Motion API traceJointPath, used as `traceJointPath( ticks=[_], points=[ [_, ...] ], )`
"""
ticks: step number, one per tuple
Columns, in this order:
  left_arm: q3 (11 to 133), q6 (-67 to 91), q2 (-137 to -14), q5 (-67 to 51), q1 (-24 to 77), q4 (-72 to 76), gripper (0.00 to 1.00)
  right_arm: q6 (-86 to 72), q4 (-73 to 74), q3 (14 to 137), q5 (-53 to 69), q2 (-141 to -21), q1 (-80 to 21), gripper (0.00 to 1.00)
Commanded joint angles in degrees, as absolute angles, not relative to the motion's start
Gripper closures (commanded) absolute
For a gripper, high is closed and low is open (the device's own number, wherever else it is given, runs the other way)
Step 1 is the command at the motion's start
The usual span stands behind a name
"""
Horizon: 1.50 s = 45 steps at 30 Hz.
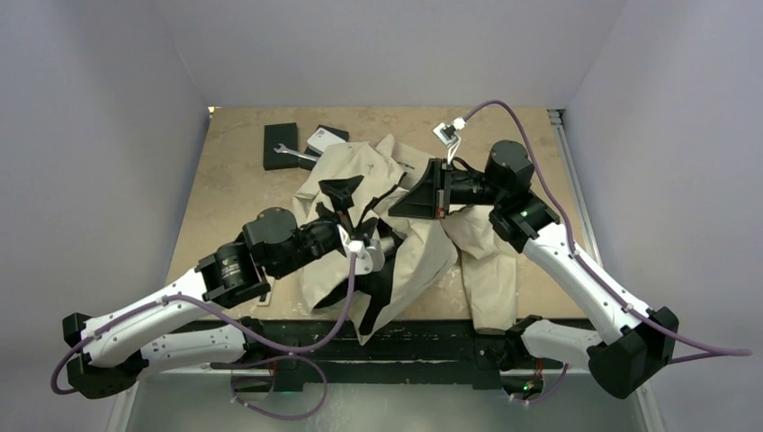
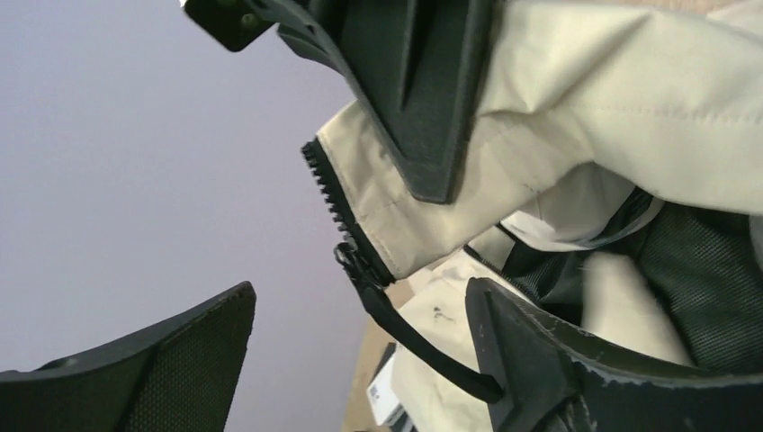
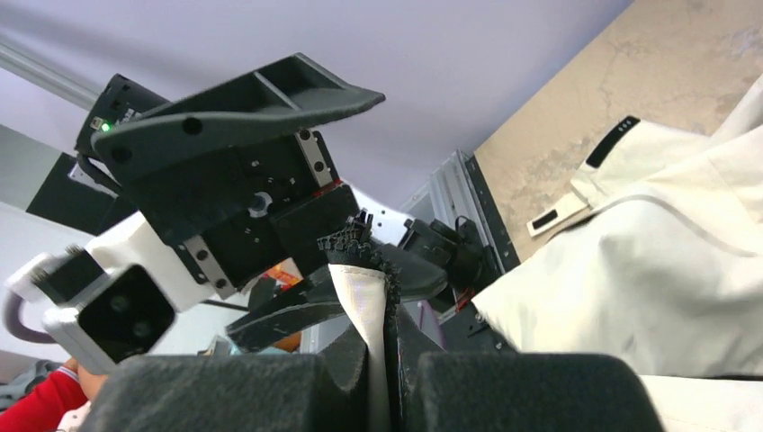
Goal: Zip up the jacket
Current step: Insert the zipper into the jacket.
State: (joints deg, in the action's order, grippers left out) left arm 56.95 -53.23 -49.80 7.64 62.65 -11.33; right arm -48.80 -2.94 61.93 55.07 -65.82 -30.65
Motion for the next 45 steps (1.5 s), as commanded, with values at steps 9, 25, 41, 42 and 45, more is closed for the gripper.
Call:
traceJointPath(
  ticks=[9,25,41,42,45],
  points=[
    [62.53,-29.48,-49.17,-4.13,54.30,-21.47,0.06,-49.03,-5.48,61.96,56.89,-63.37,-30.31,1.00],
    [45.18,-66.72,-59.18,-29.51,53.10,-47.28,0.01,-24.99,15.67,43.94,39.81,-61.18,-30.02,1.00],
    [31.82,-74.99,-70.60,-18.79,53.25,-39.75,0.49,-22.95,10.76,45.22,32.19,-68.19,-25.18,1.00],
    [31.27,-74.46,-70.36,-17.82,53.26,-38.10,0.66,-22.86,10.01,45.57,32.12,-68.65,-24.39,1.00],
    [31.70,-69.47,-70.02,-14.18,53.22,-32.45,1.00,-22.27,7.79,47.53,30.44,-71.43,-22.67,1.00]
  ],
)
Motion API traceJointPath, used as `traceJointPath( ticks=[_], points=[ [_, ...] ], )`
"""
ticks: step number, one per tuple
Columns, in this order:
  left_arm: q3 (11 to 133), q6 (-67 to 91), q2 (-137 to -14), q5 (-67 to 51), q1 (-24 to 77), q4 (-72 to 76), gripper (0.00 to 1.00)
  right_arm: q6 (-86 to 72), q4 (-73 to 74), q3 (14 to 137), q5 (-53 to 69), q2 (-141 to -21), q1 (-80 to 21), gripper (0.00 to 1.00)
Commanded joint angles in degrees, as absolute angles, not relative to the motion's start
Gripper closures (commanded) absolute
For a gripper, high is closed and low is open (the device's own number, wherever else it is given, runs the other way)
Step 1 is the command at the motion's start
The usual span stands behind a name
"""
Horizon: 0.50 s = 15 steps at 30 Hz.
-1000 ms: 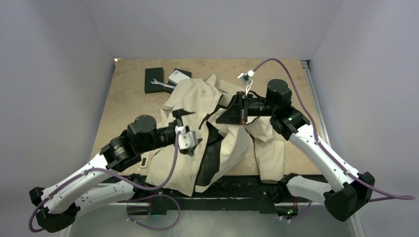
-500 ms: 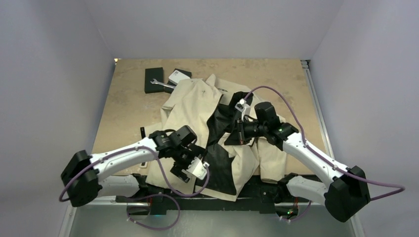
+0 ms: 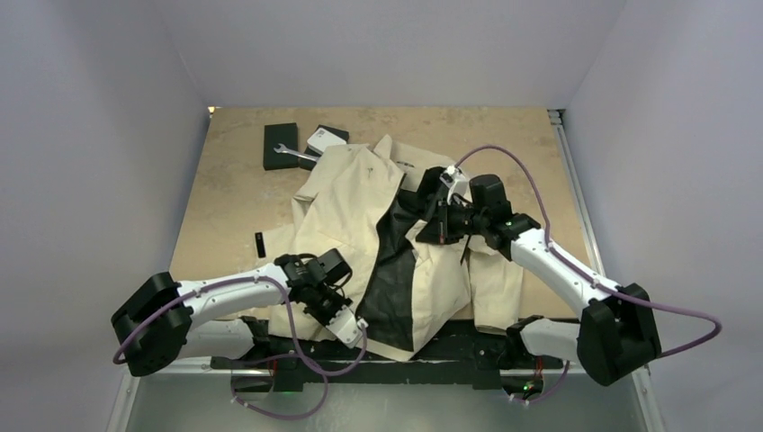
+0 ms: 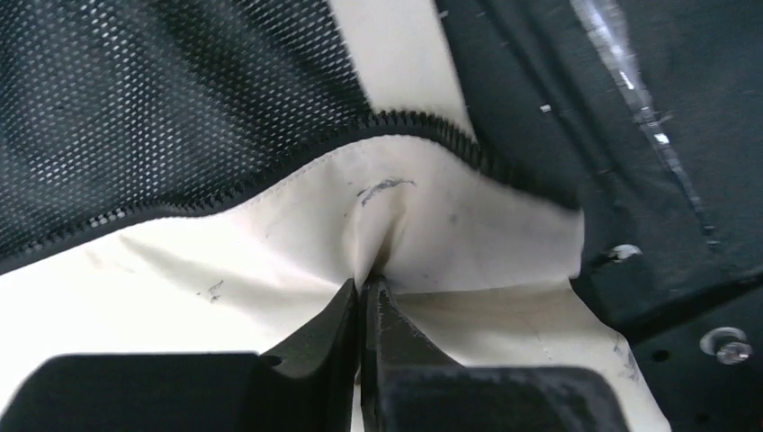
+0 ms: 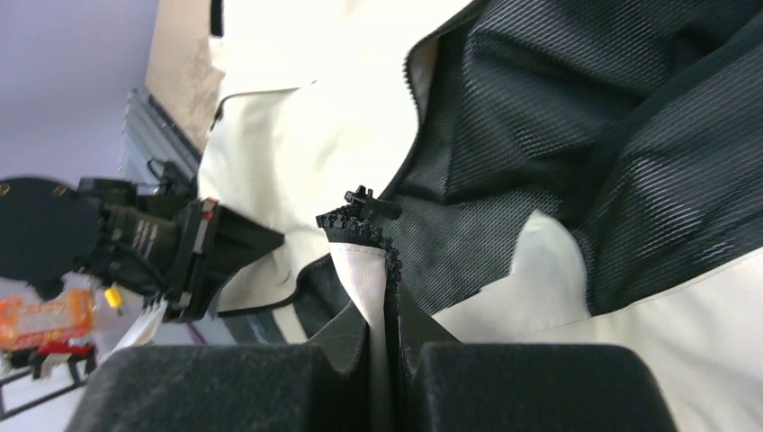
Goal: Zip up the jacket
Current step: Insert the zipper into the jacket.
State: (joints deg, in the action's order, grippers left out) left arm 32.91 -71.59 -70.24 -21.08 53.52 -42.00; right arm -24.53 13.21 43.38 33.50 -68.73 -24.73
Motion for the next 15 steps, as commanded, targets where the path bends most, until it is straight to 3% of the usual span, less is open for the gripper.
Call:
traceJointPath(
  ticks=[1,6,12,15],
  points=[
    [32.76,-68.31,-69.86,-13.07,53.07,-31.37,1.00,-21.59,7.50,48.96,29.52,-73.18,-21.73,1.00],
    [45.59,-60.72,-69.33,-8.88,41.79,-17.23,1.00,-20.15,2.32,65.69,27.75,-86.17,-13.24,1.00],
    [91.62,-47.19,-84.47,-14.60,16.57,-11.77,1.00,-21.53,12.92,121.99,16.05,-108.82,-6.23,1.00],
    [98.82,-51.90,-83.84,-19.45,13.22,-11.25,1.00,-22.26,10.11,124.96,17.33,-106.85,-8.73,1.00]
  ],
)
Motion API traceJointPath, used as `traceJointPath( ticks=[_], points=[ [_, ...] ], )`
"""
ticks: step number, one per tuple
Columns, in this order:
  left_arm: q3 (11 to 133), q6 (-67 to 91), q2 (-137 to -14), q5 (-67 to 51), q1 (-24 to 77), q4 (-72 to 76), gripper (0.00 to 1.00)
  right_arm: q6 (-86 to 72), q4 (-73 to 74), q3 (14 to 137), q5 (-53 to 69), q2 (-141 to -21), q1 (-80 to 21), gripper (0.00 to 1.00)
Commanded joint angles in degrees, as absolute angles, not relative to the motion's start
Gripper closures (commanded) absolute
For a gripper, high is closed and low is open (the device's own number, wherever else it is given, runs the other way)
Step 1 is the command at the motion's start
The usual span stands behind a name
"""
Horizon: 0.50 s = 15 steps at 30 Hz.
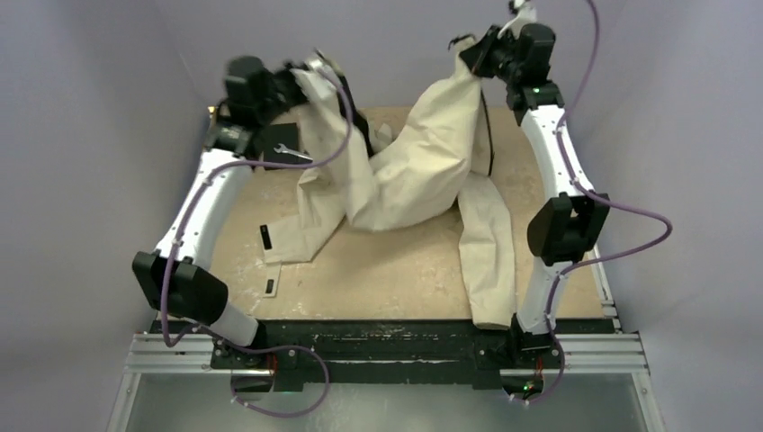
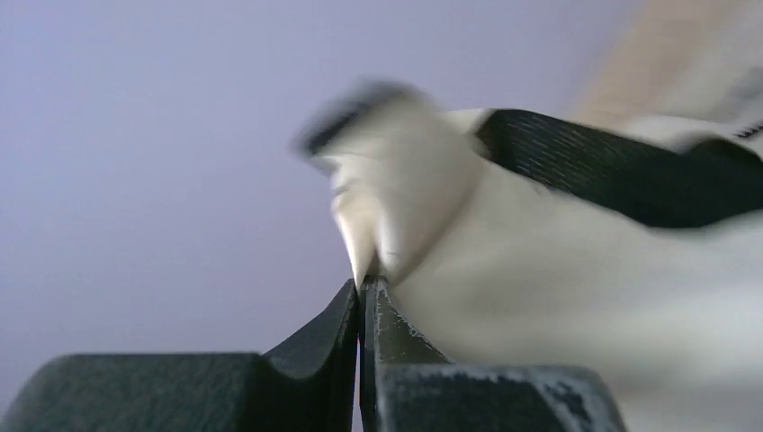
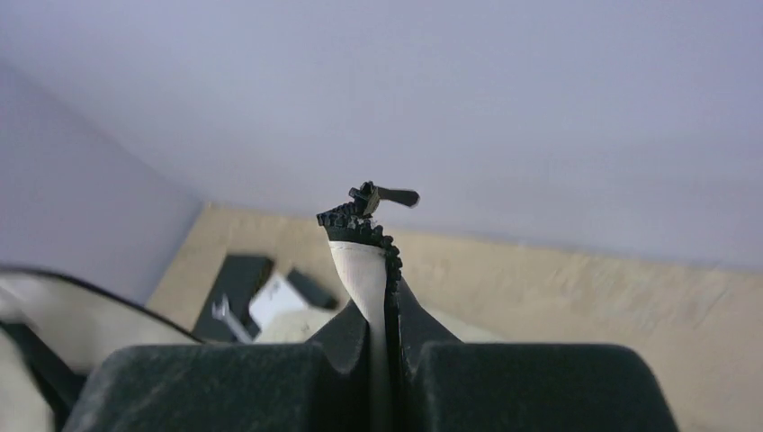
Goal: Zip up the jacket
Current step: Insert the zipper into the jacket.
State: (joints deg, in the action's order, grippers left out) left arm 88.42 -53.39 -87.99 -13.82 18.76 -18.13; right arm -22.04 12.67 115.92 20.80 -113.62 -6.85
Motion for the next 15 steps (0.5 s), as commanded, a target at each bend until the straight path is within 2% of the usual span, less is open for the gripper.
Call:
traceJointPath(
  ticks=[1,4,7,11,15],
  points=[
    [97.35,-53.62,-82.01,-22.30,13.21,-10.60,1.00,-20.31,9.94,121.55,17.02,-103.98,-10.24,1.00],
    [90.96,-53.77,-75.35,-33.98,13.23,-15.39,1.00,-17.38,8.00,102.86,17.93,-96.15,-12.84,1.00],
    [78.17,-59.45,-68.27,-48.28,13.85,-23.57,1.00,-19.69,-2.60,79.29,20.68,-88.02,-14.77,1.00],
    [59.56,-66.20,-60.80,-45.85,24.51,-26.11,1.00,-20.33,-7.64,60.59,22.50,-82.72,-19.40,1.00],
    [52.30,-69.70,-61.36,-45.34,30.67,-29.67,1.00,-22.81,-10.99,49.06,25.90,-76.07,-20.04,1.00]
  ],
)
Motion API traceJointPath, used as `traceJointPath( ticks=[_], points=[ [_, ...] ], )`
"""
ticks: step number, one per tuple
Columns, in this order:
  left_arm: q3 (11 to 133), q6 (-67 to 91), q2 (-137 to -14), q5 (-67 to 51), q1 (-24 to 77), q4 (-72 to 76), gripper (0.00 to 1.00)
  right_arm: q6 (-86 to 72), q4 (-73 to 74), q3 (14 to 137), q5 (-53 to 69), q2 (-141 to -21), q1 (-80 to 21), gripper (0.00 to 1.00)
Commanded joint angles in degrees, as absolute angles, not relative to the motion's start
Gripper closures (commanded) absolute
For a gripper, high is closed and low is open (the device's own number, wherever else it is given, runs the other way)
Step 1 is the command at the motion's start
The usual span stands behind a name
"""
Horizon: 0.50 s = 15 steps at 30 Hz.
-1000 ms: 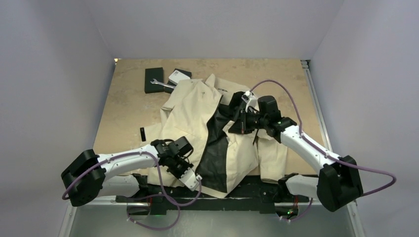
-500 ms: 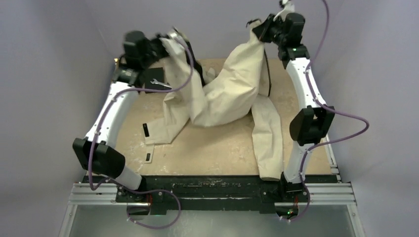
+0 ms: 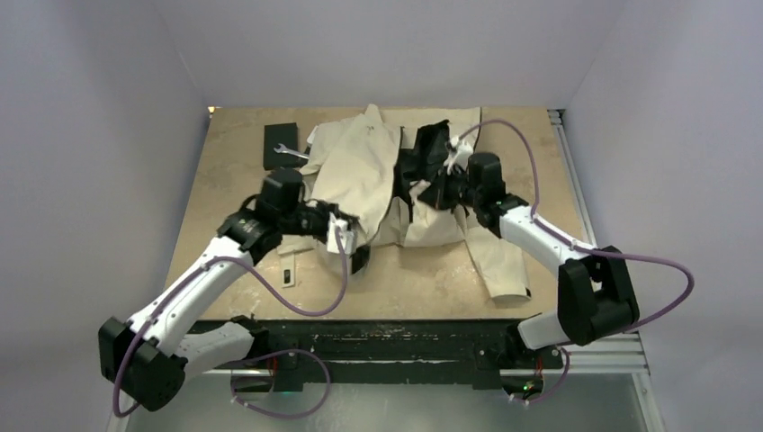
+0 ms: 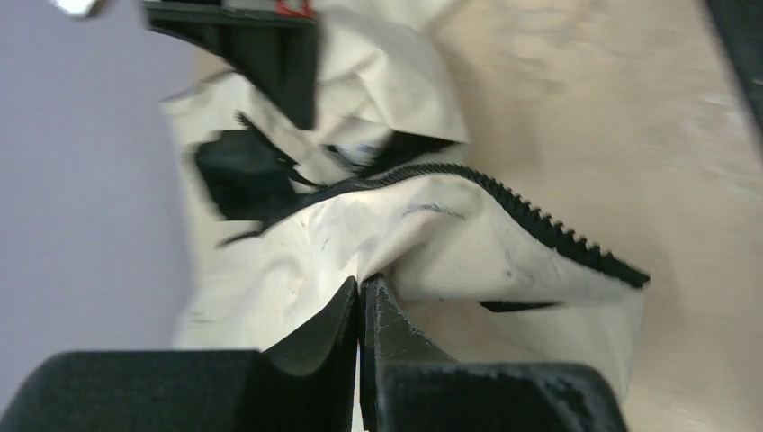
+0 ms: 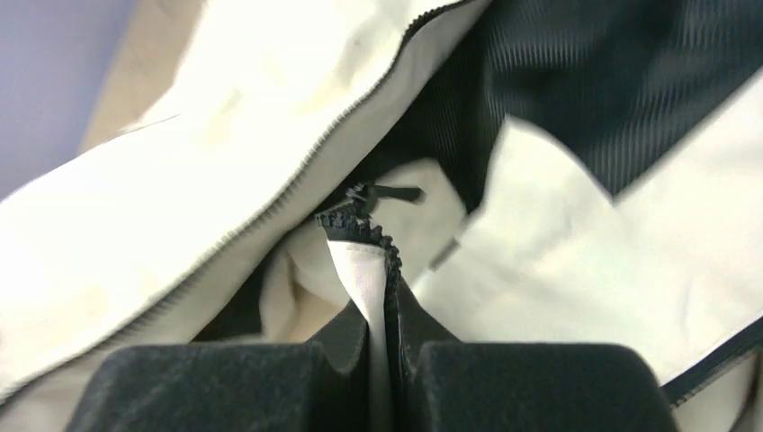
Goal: Zip up the jacket
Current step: Insert the zipper into the jacket.
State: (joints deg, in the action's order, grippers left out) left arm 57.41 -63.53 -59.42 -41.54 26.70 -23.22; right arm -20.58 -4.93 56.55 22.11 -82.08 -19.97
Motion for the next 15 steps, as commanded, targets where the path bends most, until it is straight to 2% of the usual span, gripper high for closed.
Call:
traceJointPath(
  ticks=[1,6,8,11,12,14,15],
  points=[
    [52.01,-70.49,-62.35,-45.54,31.46,-30.63,1.00,-22.89,-10.62,47.43,27.10,-74.35,-20.04,1.00],
    [49.50,-75.69,-65.19,-44.92,34.87,-31.27,1.00,-19.97,-7.12,40.92,34.65,-68.43,-20.04,1.00],
    [47.56,-74.74,-64.32,-44.25,35.80,-29.11,0.85,-19.43,-7.16,37.71,36.87,-67.40,-20.12,1.00],
    [43.19,-73.33,-61.12,-42.97,36.04,-26.33,0.80,-17.66,-8.11,33.29,40.85,-66.93,-20.36,1.00],
    [41.65,-73.49,-59.81,-42.75,36.09,-26.03,0.73,-16.92,-7.96,32.59,41.55,-67.20,-20.50,1.00],
    [38.94,-72.82,-57.53,-42.93,36.14,-25.47,0.52,-16.70,-8.12,32.59,42.99,-68.40,-21.89,1.00],
    [37.83,-72.47,-56.59,-43.21,36.24,-25.44,0.49,-16.38,-7.43,33.39,42.55,-69.21,-22.90,1.00]
  ],
)
